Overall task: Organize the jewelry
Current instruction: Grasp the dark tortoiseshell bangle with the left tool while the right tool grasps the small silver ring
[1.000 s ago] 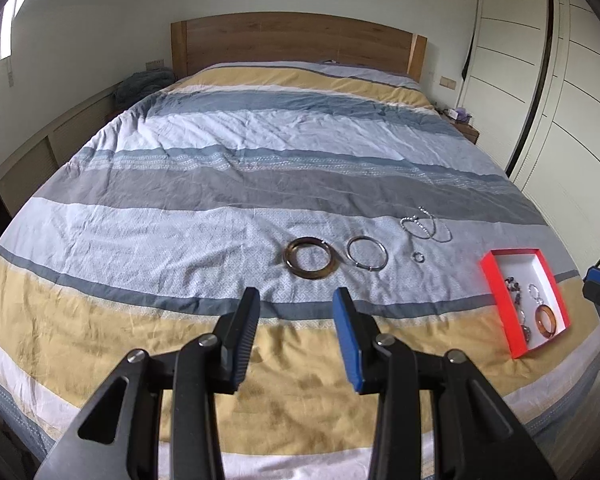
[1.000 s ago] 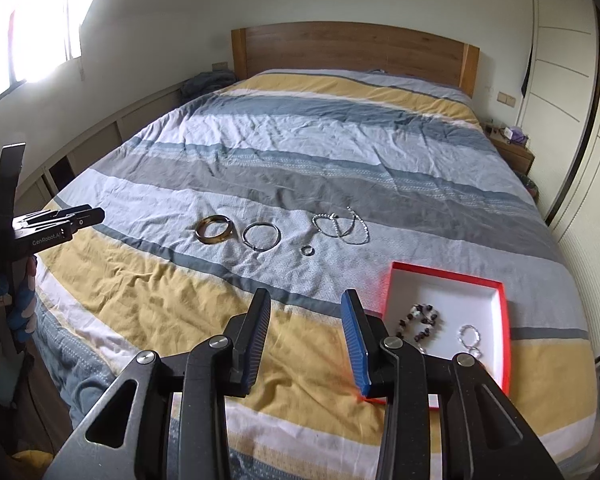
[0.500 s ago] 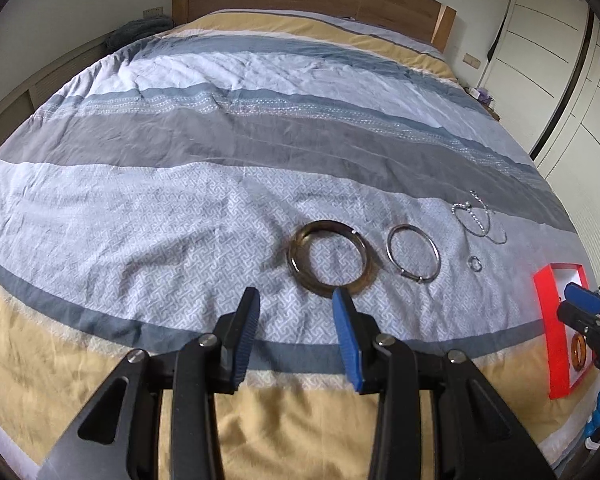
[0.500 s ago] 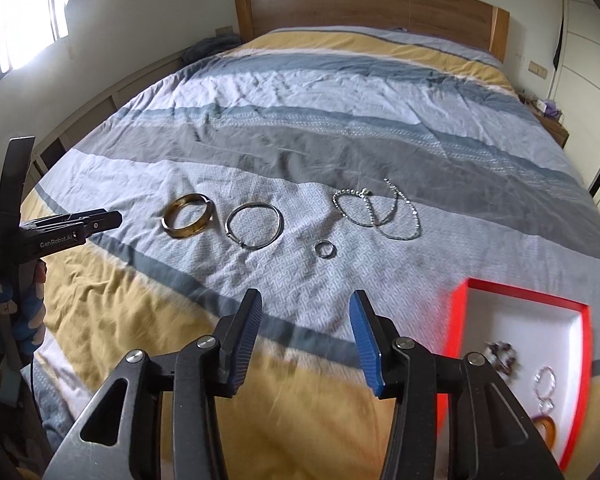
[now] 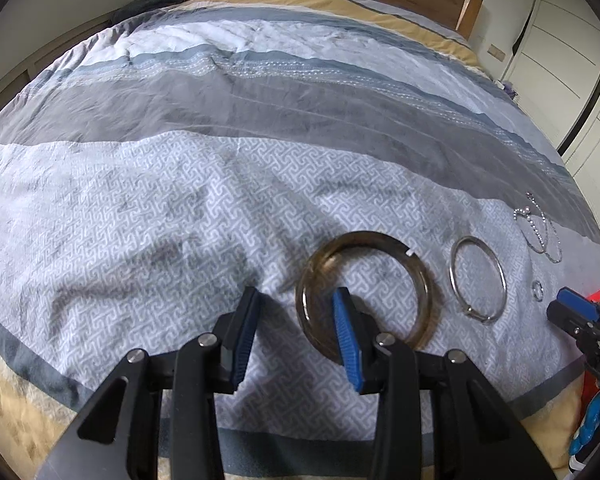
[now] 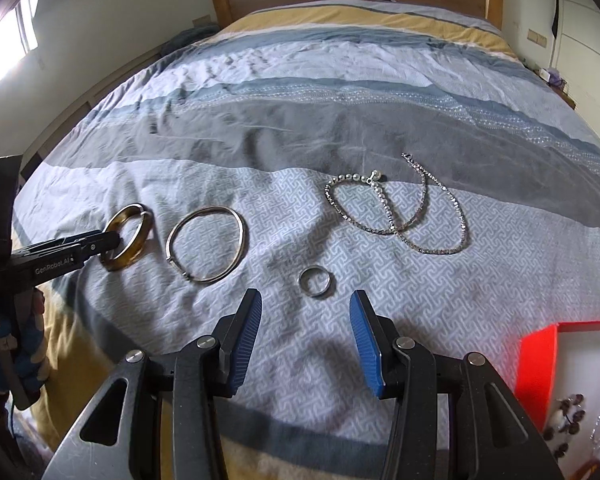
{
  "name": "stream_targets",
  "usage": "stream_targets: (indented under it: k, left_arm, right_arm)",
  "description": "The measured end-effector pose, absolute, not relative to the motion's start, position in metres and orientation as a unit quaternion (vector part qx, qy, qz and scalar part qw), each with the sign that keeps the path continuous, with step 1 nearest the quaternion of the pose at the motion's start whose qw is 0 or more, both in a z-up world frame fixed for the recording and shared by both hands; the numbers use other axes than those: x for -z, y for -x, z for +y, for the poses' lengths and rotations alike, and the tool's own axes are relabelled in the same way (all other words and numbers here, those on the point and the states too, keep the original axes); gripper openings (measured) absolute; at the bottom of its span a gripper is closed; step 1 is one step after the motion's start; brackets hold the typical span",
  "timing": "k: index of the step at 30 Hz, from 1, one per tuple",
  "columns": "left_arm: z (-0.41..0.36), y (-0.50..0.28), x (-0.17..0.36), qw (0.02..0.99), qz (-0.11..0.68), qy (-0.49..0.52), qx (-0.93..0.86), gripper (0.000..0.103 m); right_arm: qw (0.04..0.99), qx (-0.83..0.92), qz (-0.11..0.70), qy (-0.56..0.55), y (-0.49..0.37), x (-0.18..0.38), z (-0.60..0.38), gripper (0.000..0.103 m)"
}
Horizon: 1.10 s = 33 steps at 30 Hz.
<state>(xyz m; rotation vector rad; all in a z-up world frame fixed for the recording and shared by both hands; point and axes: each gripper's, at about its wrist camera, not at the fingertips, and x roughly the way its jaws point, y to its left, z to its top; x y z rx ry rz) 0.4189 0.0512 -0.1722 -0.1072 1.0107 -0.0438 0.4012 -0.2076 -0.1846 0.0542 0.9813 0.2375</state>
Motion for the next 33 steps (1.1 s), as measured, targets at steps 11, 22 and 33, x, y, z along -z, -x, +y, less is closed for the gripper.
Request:
stream_targets:
  k: [11,22,33]
  left_arm:
    - [0.054,-0.423,0.182,0.879,0.472,0.058,0.029,0.037]
    - [0.042,-0.419,0.181,0.889,0.457,0.017,0.015,0.034]
    - [0.041,-0.415,0.175,0.888,0.46,0.021,0.002,0.011]
  right_arm:
    - [0.873,-0.104,0.475,-0.035,-0.426,0.211,-0.206,0.045]
    - [0.876,-0.101,0.471,-0.038,-0.425,0.218,-0.205,0.021]
    - [0.878,-0.103,0.466,-0.045,-0.418,0.215,-0.207,0.021]
